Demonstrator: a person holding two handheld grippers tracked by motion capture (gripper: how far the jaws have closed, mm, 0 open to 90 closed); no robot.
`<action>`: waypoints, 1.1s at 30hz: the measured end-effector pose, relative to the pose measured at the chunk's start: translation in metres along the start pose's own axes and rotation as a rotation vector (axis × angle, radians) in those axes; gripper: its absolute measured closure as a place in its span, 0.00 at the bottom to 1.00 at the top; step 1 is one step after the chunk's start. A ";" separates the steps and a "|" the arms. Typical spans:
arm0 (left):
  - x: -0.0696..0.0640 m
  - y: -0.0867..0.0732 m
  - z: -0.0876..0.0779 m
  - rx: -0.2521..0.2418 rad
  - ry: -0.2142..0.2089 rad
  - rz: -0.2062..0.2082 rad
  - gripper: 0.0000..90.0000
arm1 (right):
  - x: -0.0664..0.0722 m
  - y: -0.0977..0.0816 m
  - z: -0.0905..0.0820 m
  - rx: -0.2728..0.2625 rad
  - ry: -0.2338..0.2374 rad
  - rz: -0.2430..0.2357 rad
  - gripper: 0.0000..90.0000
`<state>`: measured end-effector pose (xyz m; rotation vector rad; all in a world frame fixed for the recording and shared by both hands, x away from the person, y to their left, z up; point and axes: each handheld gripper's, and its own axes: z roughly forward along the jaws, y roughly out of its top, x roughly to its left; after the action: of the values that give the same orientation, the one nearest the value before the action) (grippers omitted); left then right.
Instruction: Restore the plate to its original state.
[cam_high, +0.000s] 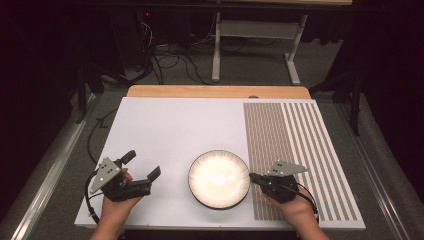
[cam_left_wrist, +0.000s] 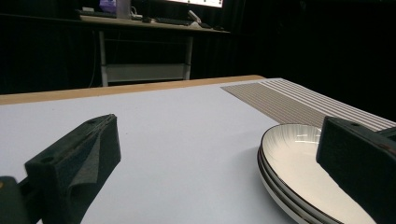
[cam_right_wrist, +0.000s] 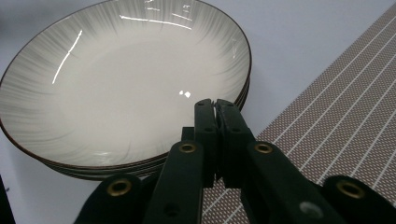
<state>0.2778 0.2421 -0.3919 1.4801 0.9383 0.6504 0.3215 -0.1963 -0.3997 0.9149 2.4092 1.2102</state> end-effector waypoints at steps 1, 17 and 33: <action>0.000 0.000 0.000 0.005 0.000 0.009 0.00 | -0.001 0.000 -0.001 -0.008 -0.001 0.000 0.98; -0.001 -0.003 0.007 0.082 -0.003 0.036 0.00 | -0.034 -0.013 -0.052 -0.198 -0.170 0.063 0.35; -0.006 0.001 0.007 0.074 -0.011 0.068 0.00 | -0.028 -0.015 -0.057 -0.261 -0.199 0.074 0.01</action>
<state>0.2808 0.2328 -0.3915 1.5853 0.9155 0.6622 0.3067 -0.2563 -0.3780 0.9971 2.0232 1.3521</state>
